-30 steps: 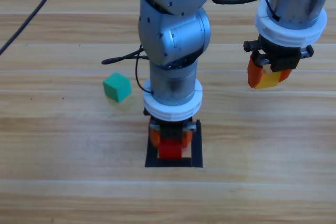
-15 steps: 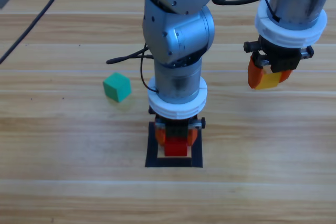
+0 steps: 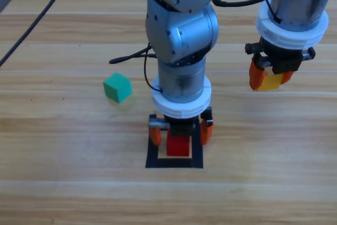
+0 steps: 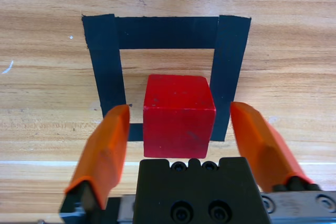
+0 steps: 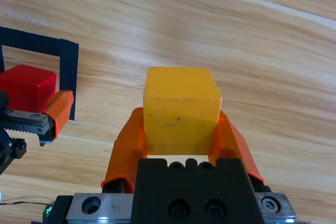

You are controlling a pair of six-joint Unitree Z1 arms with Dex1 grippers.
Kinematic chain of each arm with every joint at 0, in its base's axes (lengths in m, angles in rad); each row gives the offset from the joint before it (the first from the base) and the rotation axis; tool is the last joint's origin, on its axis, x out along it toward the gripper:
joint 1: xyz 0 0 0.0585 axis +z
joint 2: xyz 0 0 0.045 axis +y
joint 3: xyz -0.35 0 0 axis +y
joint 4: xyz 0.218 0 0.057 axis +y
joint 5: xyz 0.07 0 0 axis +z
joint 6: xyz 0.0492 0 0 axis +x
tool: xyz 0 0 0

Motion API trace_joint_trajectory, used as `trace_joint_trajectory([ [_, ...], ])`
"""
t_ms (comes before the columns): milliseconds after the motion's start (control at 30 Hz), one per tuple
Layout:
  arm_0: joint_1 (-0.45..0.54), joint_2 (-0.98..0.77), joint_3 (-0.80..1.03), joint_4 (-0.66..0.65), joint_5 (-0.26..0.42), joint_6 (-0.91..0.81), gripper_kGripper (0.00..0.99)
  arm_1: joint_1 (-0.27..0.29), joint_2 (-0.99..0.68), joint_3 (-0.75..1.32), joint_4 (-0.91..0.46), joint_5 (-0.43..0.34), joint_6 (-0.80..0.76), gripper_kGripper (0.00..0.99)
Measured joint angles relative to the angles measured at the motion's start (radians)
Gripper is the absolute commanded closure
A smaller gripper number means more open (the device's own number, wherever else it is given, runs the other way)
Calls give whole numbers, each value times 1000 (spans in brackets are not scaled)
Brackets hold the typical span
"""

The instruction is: Stack the blocks in the rectangular block: red at the bottom, yellow in the middle, green on top

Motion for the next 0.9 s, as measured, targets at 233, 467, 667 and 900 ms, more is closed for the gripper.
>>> trace_joint_trajectory([
  [233, -6, 0, -4, 4, 0, 0, 0, 0, 0, 4, -1, 0, 0, 990],
  [467, -7, -13, -7, 30, 0, 0, 0, 0, -28, 30, -12, 0, 38, 990],
  [667, -4, -121, -13, 86, 10, 0, 0, 0, -34, 53, -13, 0, 82, 990],
  [900, 34, -301, -24, 148, 37, 46, 0, 18, -127, 56, -13, -22, 139, 990],
])
